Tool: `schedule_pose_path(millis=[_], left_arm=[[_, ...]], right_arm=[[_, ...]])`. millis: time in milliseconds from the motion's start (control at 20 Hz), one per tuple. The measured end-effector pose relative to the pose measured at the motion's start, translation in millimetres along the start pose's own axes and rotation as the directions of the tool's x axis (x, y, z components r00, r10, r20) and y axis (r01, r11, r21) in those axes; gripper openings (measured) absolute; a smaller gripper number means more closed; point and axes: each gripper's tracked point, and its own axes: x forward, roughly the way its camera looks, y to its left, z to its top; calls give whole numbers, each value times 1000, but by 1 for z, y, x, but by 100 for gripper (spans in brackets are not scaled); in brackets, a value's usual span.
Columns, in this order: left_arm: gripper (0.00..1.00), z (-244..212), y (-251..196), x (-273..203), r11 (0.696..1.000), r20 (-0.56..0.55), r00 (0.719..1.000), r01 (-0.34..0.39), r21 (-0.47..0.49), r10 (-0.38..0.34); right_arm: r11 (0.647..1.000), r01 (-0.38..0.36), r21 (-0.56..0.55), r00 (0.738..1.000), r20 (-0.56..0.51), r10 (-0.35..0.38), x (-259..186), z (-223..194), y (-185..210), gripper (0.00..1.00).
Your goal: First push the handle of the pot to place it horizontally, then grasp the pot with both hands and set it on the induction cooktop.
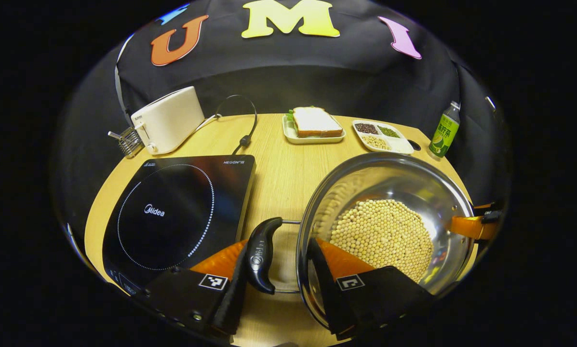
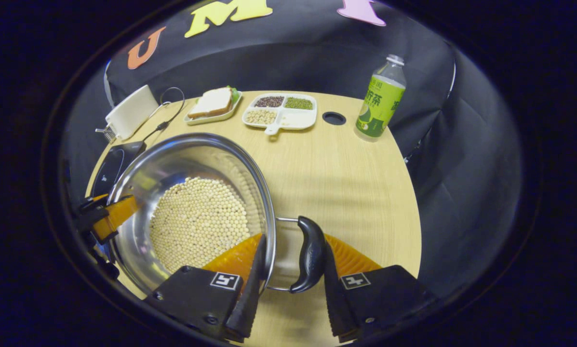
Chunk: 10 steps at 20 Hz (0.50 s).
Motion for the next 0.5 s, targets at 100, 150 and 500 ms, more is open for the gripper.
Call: schedule_pose_path(millis=[100, 150, 500], left_arm=[[66, 4, -1, -6, 1000, 11, 1000, 13, 20, -14], [66, 7, -1, -9, 1000, 23, 1000, 16, 25, -16], [66, 20, 13, -33, 999, 65, 997, 30, 43, -33]], right_arm=[[1000, 4, 7, 1000, 9, -4, -8, 0, -1, 59], [1000, 7, 8, 1000, 16, -7, -12, 0, -1, 60], [999, 17, 37, 998, 52, -19, -42, 1, 16, 59]])
